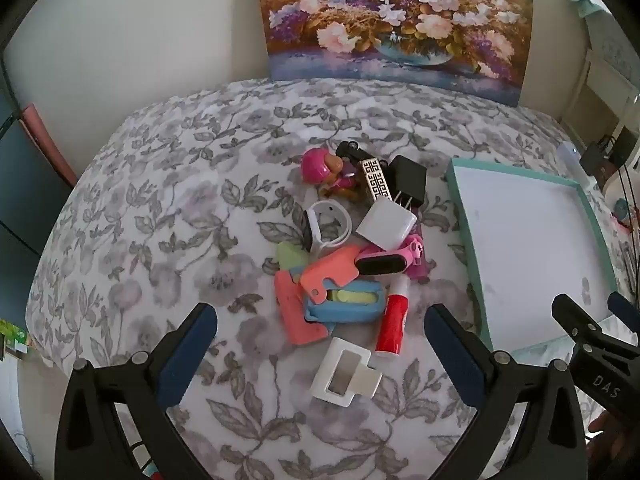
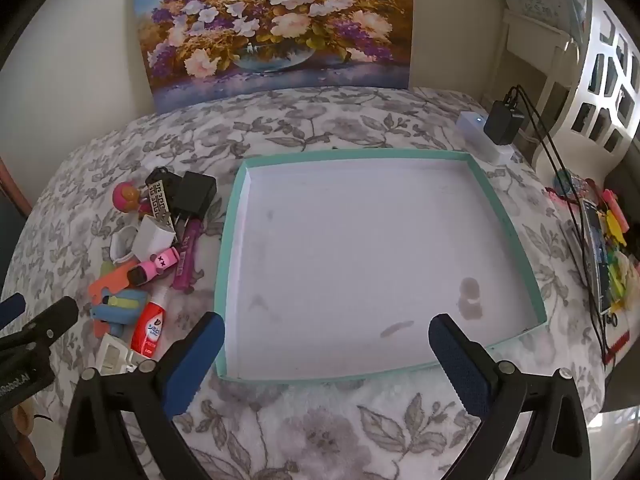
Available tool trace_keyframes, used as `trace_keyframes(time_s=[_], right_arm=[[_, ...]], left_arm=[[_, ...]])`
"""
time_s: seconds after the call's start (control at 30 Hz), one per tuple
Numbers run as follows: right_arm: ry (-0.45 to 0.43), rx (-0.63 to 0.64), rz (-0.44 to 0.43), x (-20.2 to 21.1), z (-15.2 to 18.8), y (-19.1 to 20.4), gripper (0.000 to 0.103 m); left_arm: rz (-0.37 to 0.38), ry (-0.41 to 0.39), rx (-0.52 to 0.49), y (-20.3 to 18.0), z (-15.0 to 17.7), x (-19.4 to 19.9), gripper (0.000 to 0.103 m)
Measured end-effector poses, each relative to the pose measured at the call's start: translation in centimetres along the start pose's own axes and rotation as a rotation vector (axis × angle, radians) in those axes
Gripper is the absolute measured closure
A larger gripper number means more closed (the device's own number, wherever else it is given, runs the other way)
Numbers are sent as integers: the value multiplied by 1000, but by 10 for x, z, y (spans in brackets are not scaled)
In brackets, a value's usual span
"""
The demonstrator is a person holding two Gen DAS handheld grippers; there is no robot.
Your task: Organize rigid objects
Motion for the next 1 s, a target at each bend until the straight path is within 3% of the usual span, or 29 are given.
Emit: trace_keyframes(time_s=[0.1,0.13,0.17,1.0], right_arm=[[-2,1,4,0,0,0,0],[-2,0,4,0,0,0,0],[-1,-1,5,0,0,0,0],[5,2,4,-2,1,1,0]], left_arm=[[12,5,2,5,7,-4,0],[-38,33,-13,-2,2,-6,0],[-41,33,-10,-4,2,-7,0],[-57,76,13,3,3,-14,0]])
Point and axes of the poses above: each gripper's, at about its wrist camera, not at the fingertips, and x roughly against the way its jaws point, y to its left, z to its underside, the point moved 1 cm from there along -x, roughly the way its jaws point, and after that the axes turned 2 degrees about -x, right-handed, at the moved point
